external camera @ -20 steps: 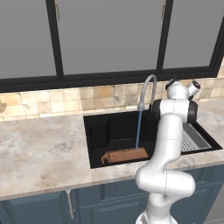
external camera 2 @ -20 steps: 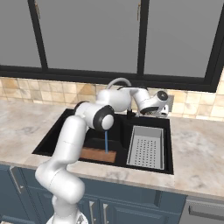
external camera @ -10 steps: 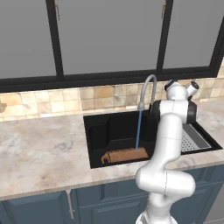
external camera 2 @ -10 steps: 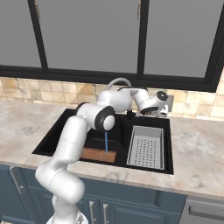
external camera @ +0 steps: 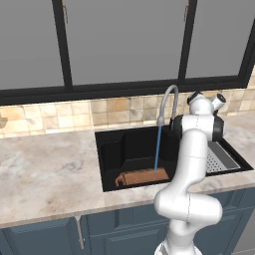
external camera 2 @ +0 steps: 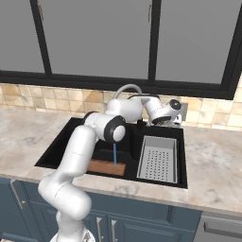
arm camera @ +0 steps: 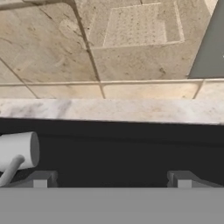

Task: Turn on the sink faucet with hot water and rinse the cutting board for ten seconds, then turn off the faucet. Push the cutting board to reach the water if necessary.

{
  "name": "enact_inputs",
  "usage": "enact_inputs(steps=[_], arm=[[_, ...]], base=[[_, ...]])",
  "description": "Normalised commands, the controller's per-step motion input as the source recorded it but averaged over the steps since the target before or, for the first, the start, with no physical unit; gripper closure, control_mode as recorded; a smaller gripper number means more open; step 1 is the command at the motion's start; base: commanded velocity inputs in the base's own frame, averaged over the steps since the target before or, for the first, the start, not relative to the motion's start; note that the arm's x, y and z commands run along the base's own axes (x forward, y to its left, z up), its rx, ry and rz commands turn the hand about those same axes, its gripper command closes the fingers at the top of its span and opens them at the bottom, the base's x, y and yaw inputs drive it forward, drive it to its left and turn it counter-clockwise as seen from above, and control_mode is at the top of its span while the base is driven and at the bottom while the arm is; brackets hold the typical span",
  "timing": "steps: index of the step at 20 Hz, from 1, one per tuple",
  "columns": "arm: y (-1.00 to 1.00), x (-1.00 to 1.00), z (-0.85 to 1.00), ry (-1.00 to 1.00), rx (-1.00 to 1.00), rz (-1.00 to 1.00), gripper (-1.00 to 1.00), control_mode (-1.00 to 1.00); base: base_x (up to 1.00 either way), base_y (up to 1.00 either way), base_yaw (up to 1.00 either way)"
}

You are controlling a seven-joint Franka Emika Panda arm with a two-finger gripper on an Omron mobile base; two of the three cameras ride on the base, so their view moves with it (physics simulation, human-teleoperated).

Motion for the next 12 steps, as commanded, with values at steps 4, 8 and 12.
enact_inputs(steps=[4,8,12], arm=[[0.08,0.00,-0.02,0.00,0.00,0.00,-1.00,-1.00],[0.00,0.00,0.00,0.00,0.00,0.00,-1.00,-1.00],[0.06,0.00,-0.02,0.00,0.00,0.00,-1.00,-1.00]], base=[[0.00,0.00,0.00],[0.00,0.00,0.00],[0.00,0.00,0.00]])
